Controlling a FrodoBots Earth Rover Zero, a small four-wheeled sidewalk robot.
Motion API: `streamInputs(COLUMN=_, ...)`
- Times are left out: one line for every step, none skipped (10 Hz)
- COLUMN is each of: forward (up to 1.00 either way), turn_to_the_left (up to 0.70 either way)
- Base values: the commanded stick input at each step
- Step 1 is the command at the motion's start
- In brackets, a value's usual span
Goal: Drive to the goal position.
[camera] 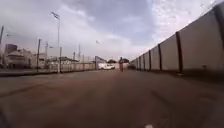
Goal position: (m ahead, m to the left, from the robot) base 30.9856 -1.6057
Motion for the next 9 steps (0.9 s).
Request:
streamInputs(forward=1.00, turn_to_the_left=0.00)
streamInputs(forward=1.00, turn_to_the_left=0.00)
streamInputs(forward=1.00, turn_to_the_left=0.00)
streamInputs(forward=1.00, turn_to_the_left=0.00)
streamInputs(forward=1.00, turn_to_the_left=0.00)
streamInputs(forward=1.00, turn_to_the_left=0.00)
streamInputs(forward=1.00, turn_to_the_left=0.00)
streamInputs(forward=1.00, turn_to_the_left=0.00)
streamInputs(forward=1.00, turn_to_the_left=0.00)
